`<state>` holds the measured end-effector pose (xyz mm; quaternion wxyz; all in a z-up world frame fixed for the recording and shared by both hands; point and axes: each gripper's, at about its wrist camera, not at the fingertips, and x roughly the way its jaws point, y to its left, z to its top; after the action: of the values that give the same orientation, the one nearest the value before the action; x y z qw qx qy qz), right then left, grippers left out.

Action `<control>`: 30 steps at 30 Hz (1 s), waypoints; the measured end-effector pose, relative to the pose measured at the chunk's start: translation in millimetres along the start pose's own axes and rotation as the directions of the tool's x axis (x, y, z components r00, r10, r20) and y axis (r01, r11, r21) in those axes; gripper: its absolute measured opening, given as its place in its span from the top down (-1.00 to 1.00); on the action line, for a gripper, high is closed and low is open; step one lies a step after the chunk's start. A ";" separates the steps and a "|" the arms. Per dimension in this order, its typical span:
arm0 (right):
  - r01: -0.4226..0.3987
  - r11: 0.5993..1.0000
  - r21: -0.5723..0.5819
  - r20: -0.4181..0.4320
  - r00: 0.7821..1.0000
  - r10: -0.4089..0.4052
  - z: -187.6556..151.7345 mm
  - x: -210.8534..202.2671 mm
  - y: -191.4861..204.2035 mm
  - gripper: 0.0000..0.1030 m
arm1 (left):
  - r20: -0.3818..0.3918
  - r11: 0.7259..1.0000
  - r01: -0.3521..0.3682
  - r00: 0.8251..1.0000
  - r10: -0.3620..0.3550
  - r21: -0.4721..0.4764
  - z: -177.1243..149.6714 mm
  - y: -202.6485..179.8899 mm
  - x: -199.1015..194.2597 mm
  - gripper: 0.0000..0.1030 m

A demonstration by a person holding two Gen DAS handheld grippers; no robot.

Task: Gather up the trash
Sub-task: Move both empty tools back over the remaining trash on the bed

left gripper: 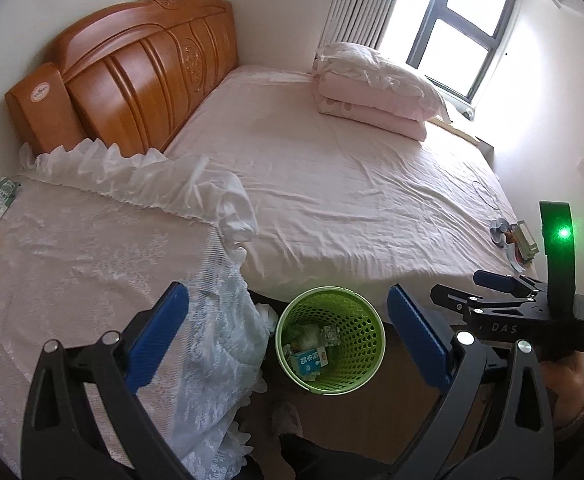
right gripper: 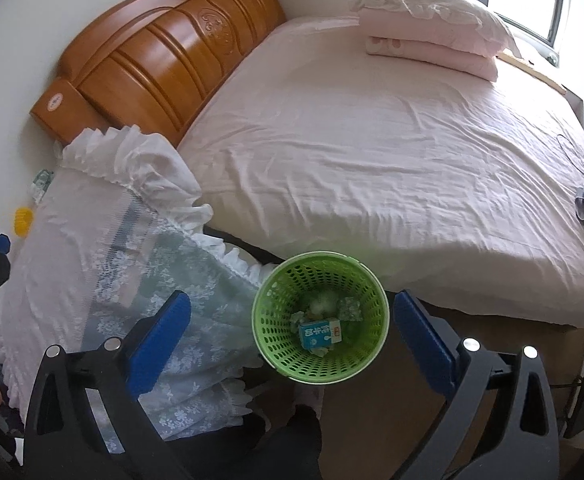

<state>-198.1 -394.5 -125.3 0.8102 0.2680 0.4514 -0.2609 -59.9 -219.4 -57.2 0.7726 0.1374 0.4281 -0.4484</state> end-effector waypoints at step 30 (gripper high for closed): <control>-0.345 0.843 -0.412 -0.099 0.937 0.335 79.0 38.4 264.4 -0.95 | 0.016 0.797 -0.410 0.886 0.464 -0.443 -54.3 228.8 -101.4 -0.85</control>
<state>41.9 -263.9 -70.8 0.8768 0.1644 0.4519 -0.0061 72.8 -0.6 -49.2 0.8910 0.0318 0.4235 -0.1604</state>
